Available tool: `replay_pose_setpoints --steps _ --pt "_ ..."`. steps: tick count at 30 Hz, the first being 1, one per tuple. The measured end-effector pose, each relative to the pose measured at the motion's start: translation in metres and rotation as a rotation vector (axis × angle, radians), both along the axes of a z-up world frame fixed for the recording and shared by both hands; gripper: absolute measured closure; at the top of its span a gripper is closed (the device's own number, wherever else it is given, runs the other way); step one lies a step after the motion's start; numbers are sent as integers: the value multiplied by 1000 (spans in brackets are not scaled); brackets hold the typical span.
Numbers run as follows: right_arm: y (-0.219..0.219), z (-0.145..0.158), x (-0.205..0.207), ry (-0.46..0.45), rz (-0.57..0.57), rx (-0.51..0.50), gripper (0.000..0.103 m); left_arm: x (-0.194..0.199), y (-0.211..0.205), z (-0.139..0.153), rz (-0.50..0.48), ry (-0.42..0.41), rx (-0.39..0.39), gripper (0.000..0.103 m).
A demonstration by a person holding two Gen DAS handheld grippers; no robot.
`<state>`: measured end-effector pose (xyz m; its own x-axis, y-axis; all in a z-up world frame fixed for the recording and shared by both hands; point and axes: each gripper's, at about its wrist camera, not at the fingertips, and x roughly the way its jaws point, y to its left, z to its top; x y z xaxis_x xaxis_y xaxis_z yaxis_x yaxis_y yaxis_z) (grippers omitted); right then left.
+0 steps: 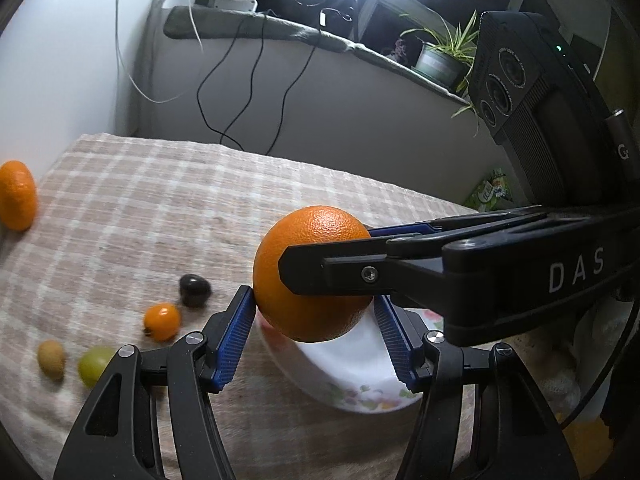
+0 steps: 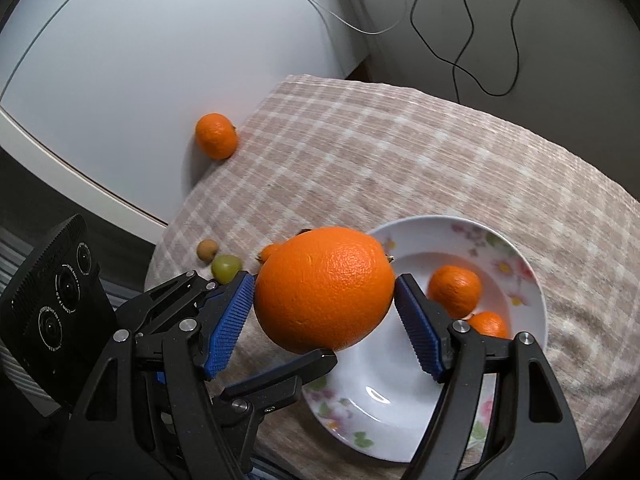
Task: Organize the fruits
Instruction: 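Carry the large orange with both grippers over the plate, then lower the large orange into the plate and open both grippers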
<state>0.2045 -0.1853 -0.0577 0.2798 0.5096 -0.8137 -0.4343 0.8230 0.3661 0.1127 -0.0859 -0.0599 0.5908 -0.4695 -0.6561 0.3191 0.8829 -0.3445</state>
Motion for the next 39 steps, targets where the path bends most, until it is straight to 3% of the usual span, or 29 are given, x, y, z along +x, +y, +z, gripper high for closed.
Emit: replay_pose_setpoints --steps 23,39 --pt "-18 -15 1 17 -4 -30 28 5 -23 -16 -31 59 42 42" --pt "-17 -4 -5 -30 5 -48 28 -3 -18 -4 -21 21 44 44"
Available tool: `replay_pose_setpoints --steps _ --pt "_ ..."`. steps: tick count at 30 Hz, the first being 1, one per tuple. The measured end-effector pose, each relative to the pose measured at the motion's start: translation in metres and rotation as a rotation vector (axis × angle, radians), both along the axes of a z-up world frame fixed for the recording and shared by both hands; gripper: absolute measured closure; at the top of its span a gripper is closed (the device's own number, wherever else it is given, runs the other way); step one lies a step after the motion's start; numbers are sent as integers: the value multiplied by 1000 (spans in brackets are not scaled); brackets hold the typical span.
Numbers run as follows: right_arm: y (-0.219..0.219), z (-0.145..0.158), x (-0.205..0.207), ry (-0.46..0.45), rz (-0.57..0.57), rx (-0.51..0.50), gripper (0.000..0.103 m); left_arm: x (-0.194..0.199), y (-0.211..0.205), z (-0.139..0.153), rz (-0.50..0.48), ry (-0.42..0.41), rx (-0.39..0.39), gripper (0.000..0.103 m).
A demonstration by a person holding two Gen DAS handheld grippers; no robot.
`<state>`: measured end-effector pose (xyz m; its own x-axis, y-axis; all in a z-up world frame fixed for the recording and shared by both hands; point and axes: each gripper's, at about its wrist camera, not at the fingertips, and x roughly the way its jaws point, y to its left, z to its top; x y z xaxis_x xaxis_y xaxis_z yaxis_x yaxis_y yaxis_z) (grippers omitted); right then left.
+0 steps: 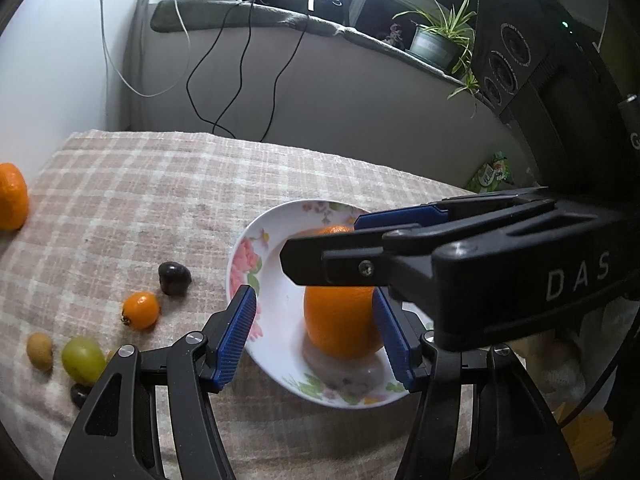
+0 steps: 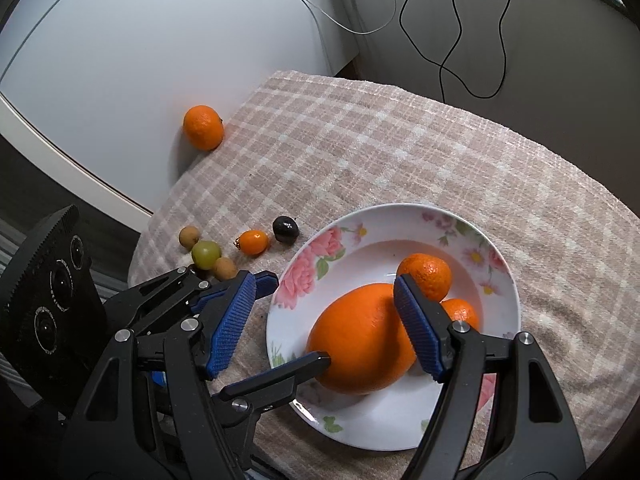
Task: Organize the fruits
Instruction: 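Lower the large orange into the plate and open both grippers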
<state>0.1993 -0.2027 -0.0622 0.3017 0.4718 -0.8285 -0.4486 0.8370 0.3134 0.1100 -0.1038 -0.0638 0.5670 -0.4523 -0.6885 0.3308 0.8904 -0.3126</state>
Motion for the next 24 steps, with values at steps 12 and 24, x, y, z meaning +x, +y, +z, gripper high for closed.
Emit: replay_pose_setpoints --steps 12,24 --pt "-2 13 -6 -53 -18 3 28 -10 11 7 19 -30 9 44" --pt "6 18 -10 -104 -46 29 24 -21 44 8 70 -49 17 44"
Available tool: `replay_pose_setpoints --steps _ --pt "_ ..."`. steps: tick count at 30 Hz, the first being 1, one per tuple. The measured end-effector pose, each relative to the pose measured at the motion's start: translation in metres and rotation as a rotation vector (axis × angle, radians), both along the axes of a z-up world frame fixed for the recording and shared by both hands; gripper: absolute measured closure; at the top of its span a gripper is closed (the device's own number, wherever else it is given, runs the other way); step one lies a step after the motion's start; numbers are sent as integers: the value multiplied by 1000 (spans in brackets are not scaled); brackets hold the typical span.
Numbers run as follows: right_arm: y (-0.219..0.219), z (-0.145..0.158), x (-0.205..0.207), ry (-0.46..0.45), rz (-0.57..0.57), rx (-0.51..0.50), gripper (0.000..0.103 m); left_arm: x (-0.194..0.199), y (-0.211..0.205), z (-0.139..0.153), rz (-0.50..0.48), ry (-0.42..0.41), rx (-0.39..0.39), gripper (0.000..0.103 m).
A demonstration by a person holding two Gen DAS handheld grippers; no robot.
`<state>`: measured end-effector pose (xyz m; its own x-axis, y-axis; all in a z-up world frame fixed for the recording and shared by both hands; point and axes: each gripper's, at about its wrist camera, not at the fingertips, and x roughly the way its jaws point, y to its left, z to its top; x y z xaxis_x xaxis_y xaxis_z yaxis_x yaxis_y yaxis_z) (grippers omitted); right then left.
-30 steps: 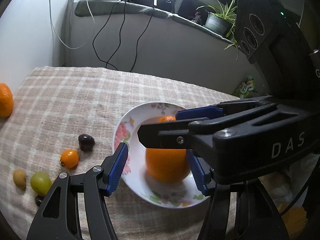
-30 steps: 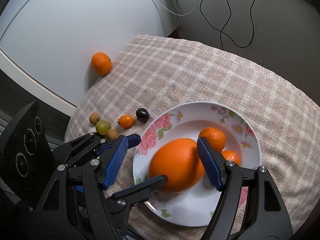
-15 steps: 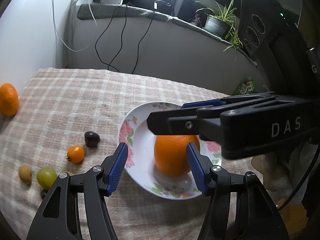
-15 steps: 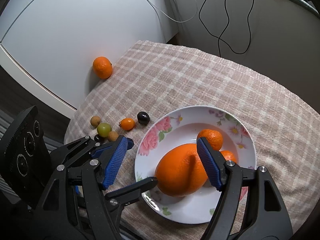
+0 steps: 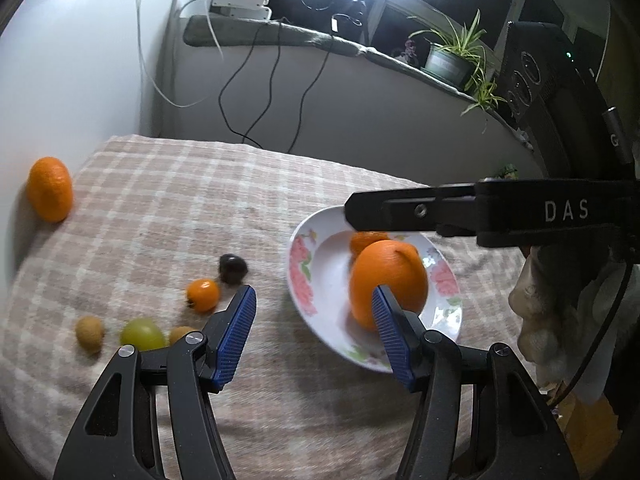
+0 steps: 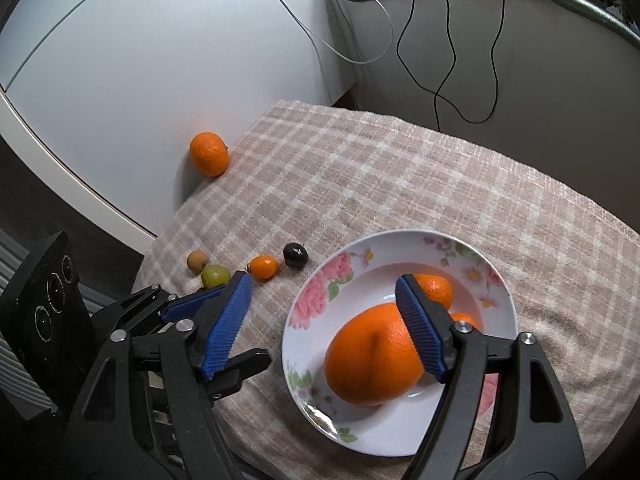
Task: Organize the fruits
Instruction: 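Lower the large orange into the plate and open both grippers, then move both grippers toward the kiwis and green fruit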
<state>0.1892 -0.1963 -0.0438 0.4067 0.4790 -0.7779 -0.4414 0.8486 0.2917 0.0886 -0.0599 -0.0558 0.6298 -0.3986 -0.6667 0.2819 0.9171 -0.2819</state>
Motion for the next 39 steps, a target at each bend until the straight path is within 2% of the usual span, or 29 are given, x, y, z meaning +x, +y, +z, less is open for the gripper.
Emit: replay_pose_setpoints --steps 4,7,11,19,25,28,31,35,39 --pt "8 5 -4 -59 7 1 20 -5 19 -2 32 -8 8 44" --pt "15 9 -7 -104 23 -3 11 -8 36 -4 66 -13 12 43" --pt "28 10 -9 -144 60 -48 6 -15 67 -9 124 -7 14 43" --pt "52 1 -4 -108 130 -89 6 -24 114 -19 225 22 1 43" --pt "73 -6 -3 -102 196 -115 6 -22 136 -30 260 47 -18 43" --pt "86 -8 -9 -106 242 -135 11 -22 144 -36 270 61 -32 44" --pt "100 -12 -16 -105 292 -159 18 -19 150 -40 271 70 -49 51" --pt "117 -22 -26 -93 365 -204 35 -16 153 -43 257 75 -57 58" --pt "128 -35 -32 -68 412 -236 49 -11 153 -48 240 84 -57 60"
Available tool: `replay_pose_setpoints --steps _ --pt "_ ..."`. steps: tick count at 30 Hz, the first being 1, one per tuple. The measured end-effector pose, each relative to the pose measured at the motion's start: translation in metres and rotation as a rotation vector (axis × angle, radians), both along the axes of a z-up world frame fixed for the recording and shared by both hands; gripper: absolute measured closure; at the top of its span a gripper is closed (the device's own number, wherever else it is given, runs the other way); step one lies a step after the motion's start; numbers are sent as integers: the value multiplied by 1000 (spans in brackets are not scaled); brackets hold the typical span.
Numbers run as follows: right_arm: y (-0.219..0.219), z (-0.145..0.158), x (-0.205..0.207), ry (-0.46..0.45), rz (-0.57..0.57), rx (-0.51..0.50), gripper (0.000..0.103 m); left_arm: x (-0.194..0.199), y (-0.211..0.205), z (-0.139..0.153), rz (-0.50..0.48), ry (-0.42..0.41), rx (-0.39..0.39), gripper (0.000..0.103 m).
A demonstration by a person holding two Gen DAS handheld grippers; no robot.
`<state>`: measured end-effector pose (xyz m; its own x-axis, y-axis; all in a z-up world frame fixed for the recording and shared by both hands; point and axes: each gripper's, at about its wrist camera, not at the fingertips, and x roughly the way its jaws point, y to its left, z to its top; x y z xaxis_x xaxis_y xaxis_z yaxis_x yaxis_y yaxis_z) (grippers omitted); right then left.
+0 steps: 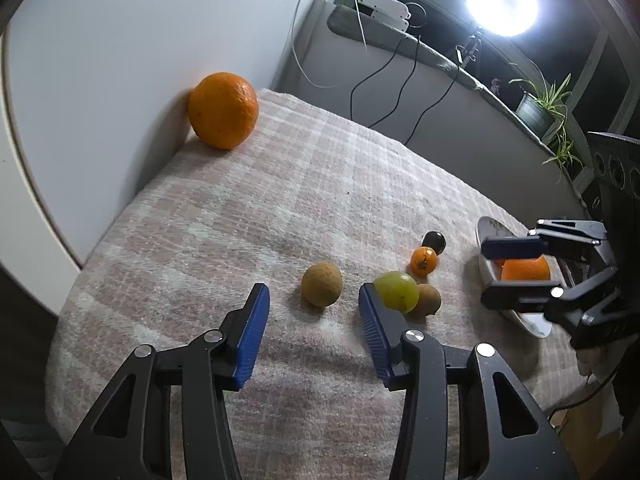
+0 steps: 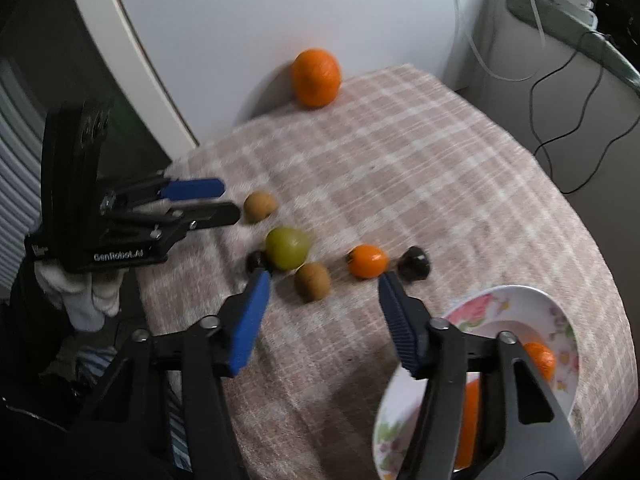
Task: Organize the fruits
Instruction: 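Move both grippers toward the kiwis and green fruit, then close the left gripper on a kiwi while the right gripper grasps another kiwi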
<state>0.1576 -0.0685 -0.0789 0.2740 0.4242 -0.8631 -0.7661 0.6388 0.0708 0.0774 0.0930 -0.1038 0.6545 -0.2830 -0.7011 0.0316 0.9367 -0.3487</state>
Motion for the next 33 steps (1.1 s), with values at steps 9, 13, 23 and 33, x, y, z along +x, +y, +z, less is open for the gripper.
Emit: replay_pose_setpoints --steps 9,13,23,33 --pt "16 -23 -1 14 30 -71 61 11 -3 -7 -15 17 -7 63" --pt "20 -29 1 17 37 -85 61 15 -2 -9 -18 23 -5 63" --pt "28 -38 5 24 49 -106 64 19 -6 -10 -31 28 1 64" --pt "36 -46 2 21 65 -137 75 19 -8 -11 -44 25 13 80"
